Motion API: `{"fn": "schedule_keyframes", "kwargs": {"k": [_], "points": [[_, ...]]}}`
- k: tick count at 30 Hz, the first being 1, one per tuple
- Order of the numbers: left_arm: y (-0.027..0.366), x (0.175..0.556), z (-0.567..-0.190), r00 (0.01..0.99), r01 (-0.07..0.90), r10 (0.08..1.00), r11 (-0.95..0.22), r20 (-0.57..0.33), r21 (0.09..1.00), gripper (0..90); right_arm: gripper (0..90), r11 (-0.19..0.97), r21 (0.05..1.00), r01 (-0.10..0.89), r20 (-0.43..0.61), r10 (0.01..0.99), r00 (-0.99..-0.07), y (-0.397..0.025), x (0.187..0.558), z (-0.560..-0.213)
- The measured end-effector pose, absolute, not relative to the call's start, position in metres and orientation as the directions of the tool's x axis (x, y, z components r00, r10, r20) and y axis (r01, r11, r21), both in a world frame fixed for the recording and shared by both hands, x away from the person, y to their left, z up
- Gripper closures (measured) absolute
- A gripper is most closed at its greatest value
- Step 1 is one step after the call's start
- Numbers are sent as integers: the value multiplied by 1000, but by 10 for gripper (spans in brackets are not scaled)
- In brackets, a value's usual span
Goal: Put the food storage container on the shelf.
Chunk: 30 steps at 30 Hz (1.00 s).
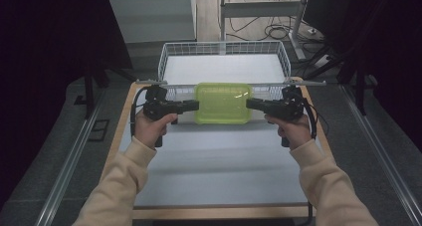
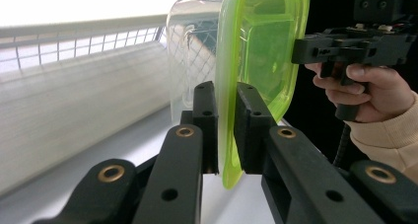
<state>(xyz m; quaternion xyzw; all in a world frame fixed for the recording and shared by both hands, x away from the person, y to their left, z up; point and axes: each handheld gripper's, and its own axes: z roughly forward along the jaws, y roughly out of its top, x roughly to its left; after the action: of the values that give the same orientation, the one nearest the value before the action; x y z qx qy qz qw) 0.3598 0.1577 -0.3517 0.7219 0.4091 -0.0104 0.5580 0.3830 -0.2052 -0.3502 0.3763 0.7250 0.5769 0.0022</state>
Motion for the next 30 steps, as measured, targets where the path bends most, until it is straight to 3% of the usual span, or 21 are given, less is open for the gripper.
{"fn": "schedule_keyframes", "kwargs": {"k": [30], "points": [[159, 417, -328, 649, 615, 587, -30, -484, 788, 815, 809, 60, 840, 539, 405, 591, -697, -199, 434, -316]]}}
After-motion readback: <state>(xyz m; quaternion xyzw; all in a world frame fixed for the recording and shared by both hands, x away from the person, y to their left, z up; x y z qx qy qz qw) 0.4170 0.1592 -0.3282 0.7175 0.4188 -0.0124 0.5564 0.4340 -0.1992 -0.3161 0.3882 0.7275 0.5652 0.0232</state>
